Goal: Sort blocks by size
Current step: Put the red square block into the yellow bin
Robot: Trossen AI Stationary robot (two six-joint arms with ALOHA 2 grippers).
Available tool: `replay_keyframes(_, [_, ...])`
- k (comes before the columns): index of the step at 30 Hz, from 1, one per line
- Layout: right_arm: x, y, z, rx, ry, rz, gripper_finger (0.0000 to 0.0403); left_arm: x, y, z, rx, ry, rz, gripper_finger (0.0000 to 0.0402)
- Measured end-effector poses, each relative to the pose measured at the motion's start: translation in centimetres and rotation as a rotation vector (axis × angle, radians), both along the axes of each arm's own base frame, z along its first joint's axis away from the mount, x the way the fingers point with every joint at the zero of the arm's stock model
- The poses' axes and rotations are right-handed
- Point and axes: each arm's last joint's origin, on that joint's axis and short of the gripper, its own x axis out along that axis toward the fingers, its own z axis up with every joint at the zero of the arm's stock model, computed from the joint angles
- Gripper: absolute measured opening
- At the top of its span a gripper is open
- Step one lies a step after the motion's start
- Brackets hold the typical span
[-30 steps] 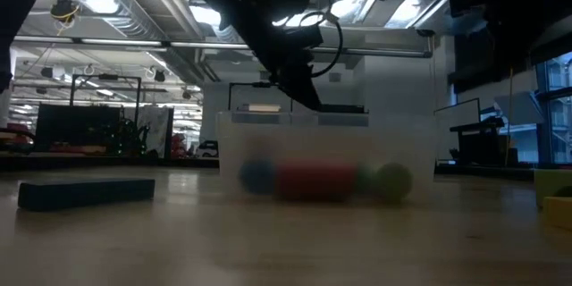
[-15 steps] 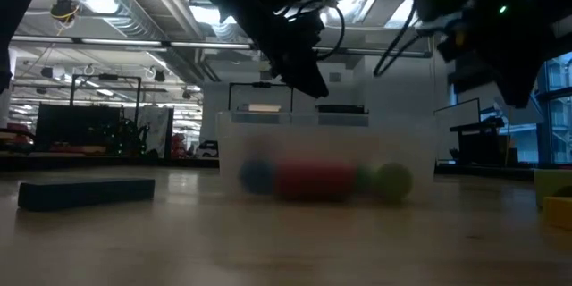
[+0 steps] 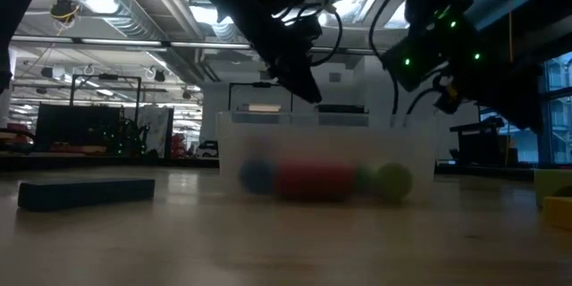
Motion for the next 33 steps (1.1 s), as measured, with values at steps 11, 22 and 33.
replay_keyframes(11, [-2.2, 0.5, -3.9, 0.095, 0.211, 0.002, 0.0232, -0.2, 0.0, -0.2, -0.007, 0.028, 0.000, 0.0193])
replay_keyframes(22, [-2.0, 0.2, -5.6, -0.005, 0.110, 0.034, 0.0232, -0.2, -0.1, -0.2, -0.012, 0.025, 0.005, 0.0193])
replay_keyframes(33, [-2.0, 0.4, -6.0, 0.029, 0.099, 0.020, 0.0232, -0.2, -0.1, -0.2, -0.014, 0.025, 0.007, 0.0193])
